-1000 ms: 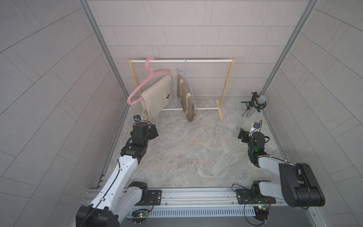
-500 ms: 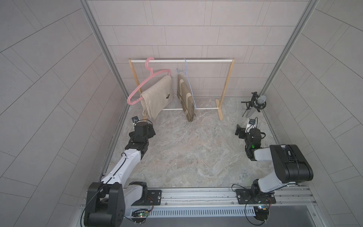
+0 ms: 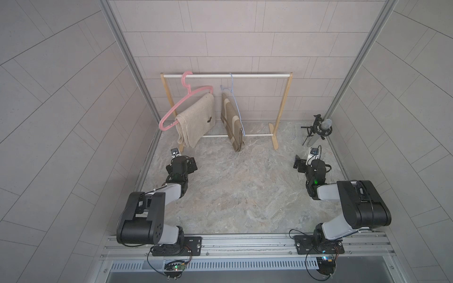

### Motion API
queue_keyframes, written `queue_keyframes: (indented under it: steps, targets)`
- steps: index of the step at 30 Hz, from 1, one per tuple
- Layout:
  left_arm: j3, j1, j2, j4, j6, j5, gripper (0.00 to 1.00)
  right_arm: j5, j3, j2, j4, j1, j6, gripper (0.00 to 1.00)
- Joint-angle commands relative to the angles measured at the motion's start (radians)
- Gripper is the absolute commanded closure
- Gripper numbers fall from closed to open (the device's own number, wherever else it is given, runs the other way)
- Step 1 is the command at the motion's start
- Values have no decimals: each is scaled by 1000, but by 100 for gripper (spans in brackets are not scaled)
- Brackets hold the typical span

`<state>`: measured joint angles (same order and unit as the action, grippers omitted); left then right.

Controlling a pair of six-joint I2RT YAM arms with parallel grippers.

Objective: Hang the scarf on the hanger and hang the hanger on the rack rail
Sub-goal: Reset both arms

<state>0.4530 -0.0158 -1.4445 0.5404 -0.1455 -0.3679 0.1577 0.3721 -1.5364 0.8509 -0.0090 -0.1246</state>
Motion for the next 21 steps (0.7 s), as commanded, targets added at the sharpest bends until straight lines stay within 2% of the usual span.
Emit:
queue_keyframes:
  steps: [1,6,8,12,21]
  targets:
    - [-12,10,-8,131,42,113,1,8,8,18,-7,-3,-5,0]
    - [-74,11,-97,340,74,198,1,8,8,18,-6,-3,-5,0]
    - [-46,11,-71,248,79,209,1,7,8,17,-6,-3,-6,0]
    - [-19,12,-84,212,91,226,0,8,8,18,-6,-3,-6,0]
    - [-18,-10,-85,212,110,202,0,7,14,17,-13,1,4,0]
